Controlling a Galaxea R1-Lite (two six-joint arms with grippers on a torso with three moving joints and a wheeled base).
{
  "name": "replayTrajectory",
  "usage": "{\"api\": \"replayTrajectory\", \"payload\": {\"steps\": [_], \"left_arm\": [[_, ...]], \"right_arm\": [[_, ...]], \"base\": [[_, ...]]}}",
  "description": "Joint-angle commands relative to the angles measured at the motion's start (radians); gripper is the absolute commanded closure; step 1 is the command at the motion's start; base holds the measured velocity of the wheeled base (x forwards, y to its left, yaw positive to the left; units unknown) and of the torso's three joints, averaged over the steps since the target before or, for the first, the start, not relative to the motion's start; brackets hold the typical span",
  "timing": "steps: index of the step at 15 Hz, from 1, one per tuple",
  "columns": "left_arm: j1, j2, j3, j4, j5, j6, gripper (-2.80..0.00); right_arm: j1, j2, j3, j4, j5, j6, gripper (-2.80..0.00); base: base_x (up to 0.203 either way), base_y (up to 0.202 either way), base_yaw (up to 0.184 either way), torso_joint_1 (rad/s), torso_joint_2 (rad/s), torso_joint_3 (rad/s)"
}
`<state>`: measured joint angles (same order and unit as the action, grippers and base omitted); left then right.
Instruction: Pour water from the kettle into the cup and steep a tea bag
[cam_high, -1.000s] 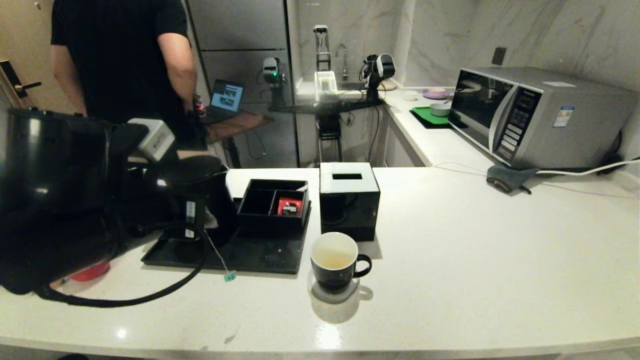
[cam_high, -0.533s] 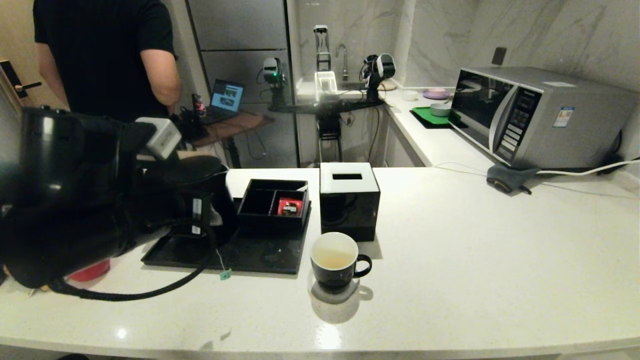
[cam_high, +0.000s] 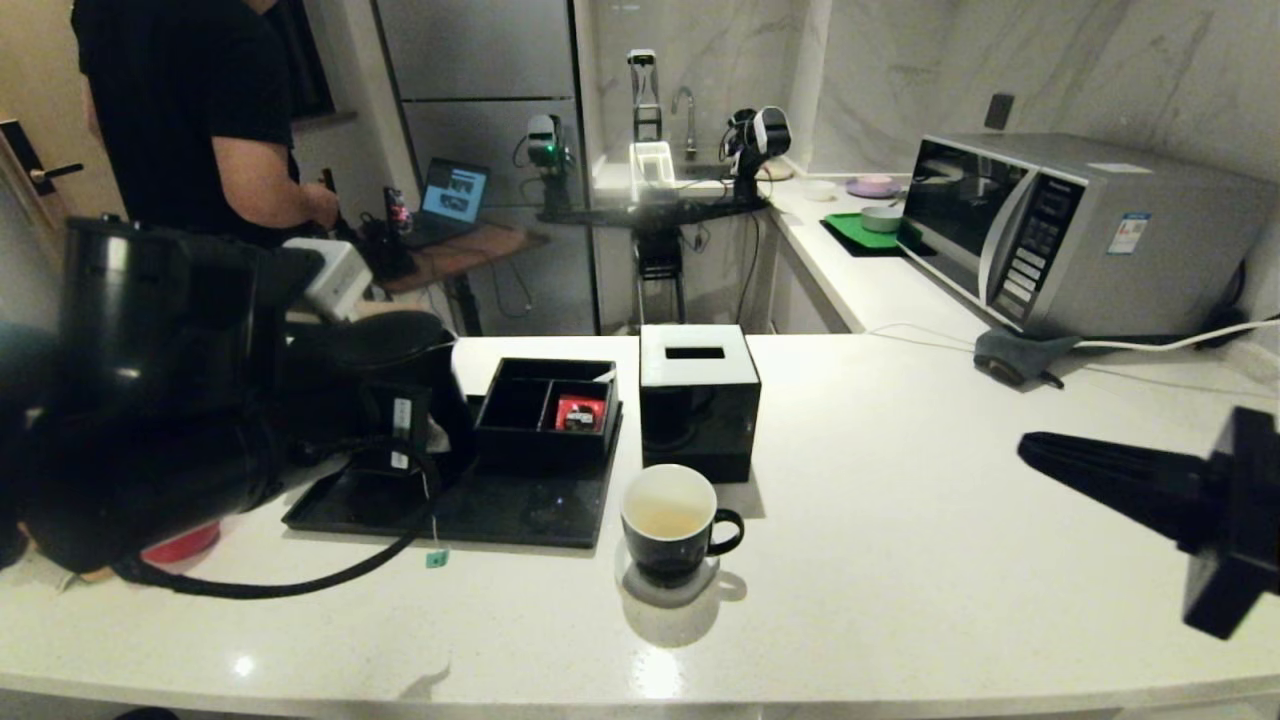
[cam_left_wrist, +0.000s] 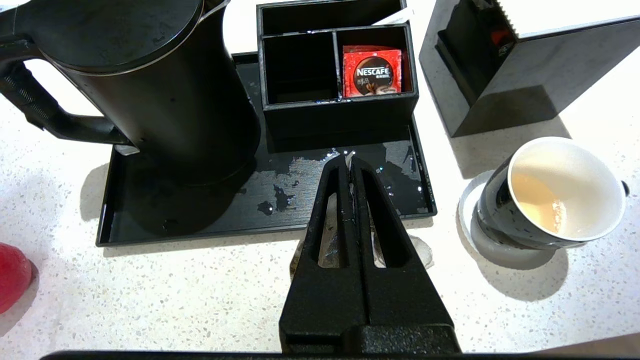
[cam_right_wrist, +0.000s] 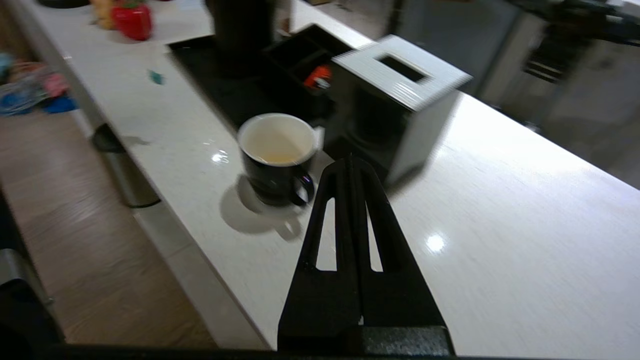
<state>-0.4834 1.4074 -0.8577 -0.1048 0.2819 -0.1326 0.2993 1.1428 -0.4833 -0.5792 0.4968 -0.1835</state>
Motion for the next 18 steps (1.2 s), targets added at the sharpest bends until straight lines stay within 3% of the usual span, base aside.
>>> {"api": "replayTrajectory", "payload": {"steps": [1, 6, 11, 18], "left_arm": [[0.000, 0.004, -0.005, -0.007, 0.002, -0.001, 0.00], [0.002, 0.002, -0.014, -0.010, 0.003, -0.001, 0.00], [0.002, 0.004, -0.034, -0.010, 0.005, -0.001, 0.00], [0.000, 0.002, -0.041, -0.010, 0.005, 0.001, 0.00]], "right_arm": [[0.113, 0.233, -0.074, -0.068, -0.006, -0.001, 0.00], [0.305, 0.497, -0.244, -0.176, -0.030, 0.002, 0.00], [0.414, 0.700, -0.430, -0.190, -0.032, 0.002, 0.00], [0.524, 0.837, -0.584, -0.182, -0.030, 0.004, 0.00]], "base": [[0.000, 0.000, 0.000, 0.000, 0.00, 0.000], [0.000, 0.000, 0.000, 0.000, 0.00, 0.000], [0.000, 0.000, 0.000, 0.000, 0.00, 0.000], [0.000, 0.000, 0.000, 0.000, 0.00, 0.000]]}}
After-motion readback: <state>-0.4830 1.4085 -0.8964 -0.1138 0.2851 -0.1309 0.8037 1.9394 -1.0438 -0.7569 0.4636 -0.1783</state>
